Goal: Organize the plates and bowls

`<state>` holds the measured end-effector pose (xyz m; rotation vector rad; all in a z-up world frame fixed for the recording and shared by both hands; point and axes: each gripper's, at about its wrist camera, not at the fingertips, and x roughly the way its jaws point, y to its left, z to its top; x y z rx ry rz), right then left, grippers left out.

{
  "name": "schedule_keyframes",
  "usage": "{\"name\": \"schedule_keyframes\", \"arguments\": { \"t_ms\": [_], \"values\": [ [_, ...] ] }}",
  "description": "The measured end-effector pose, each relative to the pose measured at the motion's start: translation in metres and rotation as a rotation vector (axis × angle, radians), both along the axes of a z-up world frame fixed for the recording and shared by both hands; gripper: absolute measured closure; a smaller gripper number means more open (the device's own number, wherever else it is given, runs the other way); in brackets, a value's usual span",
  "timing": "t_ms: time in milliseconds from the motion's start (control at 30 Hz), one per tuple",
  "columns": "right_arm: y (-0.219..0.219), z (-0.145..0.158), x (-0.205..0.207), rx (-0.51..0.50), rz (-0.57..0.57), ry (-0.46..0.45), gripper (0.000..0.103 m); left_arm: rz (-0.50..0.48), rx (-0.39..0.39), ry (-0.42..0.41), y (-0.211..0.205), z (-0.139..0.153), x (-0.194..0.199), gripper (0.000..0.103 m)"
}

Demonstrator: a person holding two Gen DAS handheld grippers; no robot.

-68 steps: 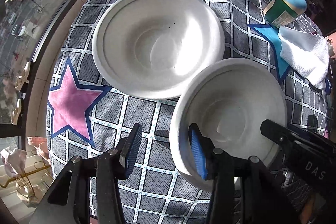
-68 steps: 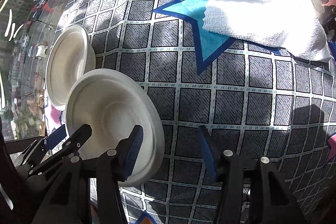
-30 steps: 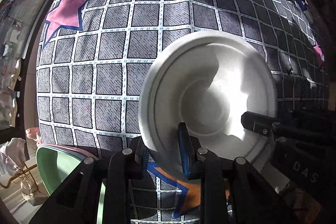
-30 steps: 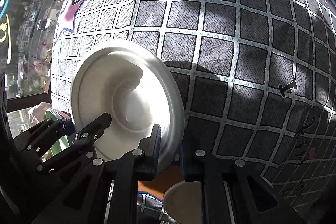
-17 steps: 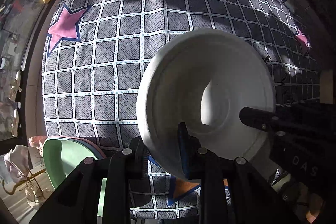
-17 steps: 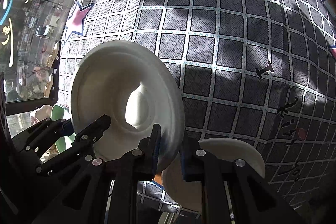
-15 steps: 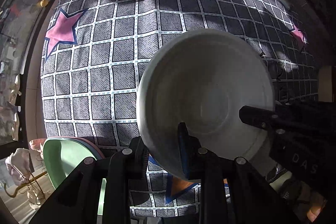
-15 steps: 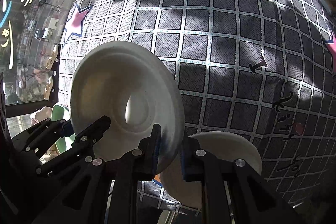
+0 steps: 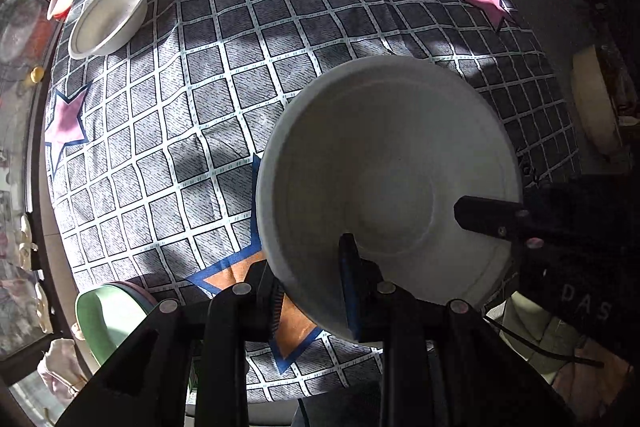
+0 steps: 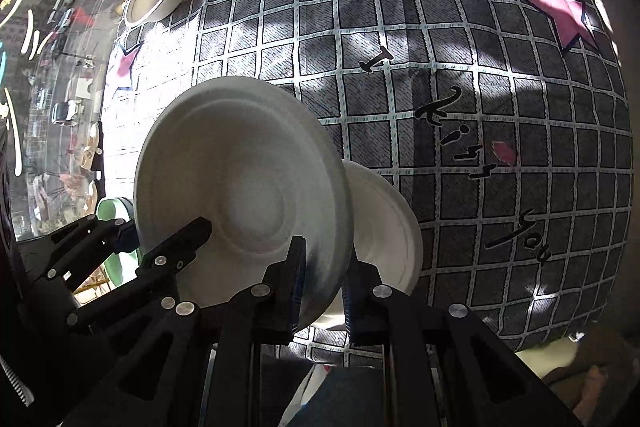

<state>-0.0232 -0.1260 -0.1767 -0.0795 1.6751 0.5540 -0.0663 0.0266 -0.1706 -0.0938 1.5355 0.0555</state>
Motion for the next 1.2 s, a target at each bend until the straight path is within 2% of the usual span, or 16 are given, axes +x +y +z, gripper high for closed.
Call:
{"name": "schedule_keyframes", "arguments": {
  "t_ms": [333,433,467,533,567,600,733,767,800,833,867,967,1033,1200],
  "values": [
    [-0.029,-0.018,-0.008,-0.053,-0.066,0.032,0.085,-0.099,-0.017,0.043,-0.029,-0.022,0.004,0.076],
    [-0.030,-0.022,-0.008,-0.059,-0.072,0.035,0.085,-0.110,0.026,0.044,-0.032,-0.026,0.006,0.072],
    [-0.029,-0.023,-0.008,-0.071,-0.067,0.028,0.085,-0.121,0.058,0.039,-0.033,-0.026,0.006,0.067],
    [-0.031,-0.023,-0.008,-0.086,-0.065,0.020,0.085,-0.143,0.126,0.016,-0.035,-0.023,0.004,0.049],
    [-0.037,-0.021,-0.009,-0.091,-0.068,0.017,0.085,-0.149,0.160,-0.001,-0.036,-0.021,0.003,0.035],
    [-0.040,-0.021,-0.009,-0.096,-0.071,0.017,0.085,-0.155,0.198,-0.022,-0.036,-0.018,0.002,0.027],
    [-0.051,-0.022,-0.006,-0.124,-0.095,0.022,0.085,-0.188,0.331,-0.089,-0.036,-0.007,-0.004,0.023],
    [-0.055,-0.023,-0.006,-0.130,-0.102,0.026,0.077,-0.195,0.360,-0.102,-0.036,-0.005,-0.005,0.022],
    [-0.057,-0.022,-0.005,-0.131,-0.111,0.025,0.063,-0.202,0.386,-0.116,-0.037,-0.004,-0.006,0.022],
    [-0.059,-0.021,-0.003,-0.127,-0.119,0.019,0.027,-0.209,0.413,-0.130,-0.037,-0.002,-0.008,0.022],
    [-0.061,-0.018,-0.002,-0.120,-0.127,0.002,0.012,-0.213,0.436,-0.141,-0.036,-0.001,-0.009,0.022],
    [-0.062,-0.011,0.002,-0.137,-0.122,-0.022,0.012,-0.220,0.478,-0.165,-0.034,0.004,-0.013,0.021],
    [-0.057,-0.005,0.011,-0.145,-0.131,-0.032,0.012,-0.206,0.469,-0.163,-0.030,0.005,-0.015,0.021],
    [-0.044,0.011,0.028,-0.135,-0.134,-0.051,0.012,-0.093,0.322,-0.095,-0.002,0.003,-0.017,0.021]
  ]
}}
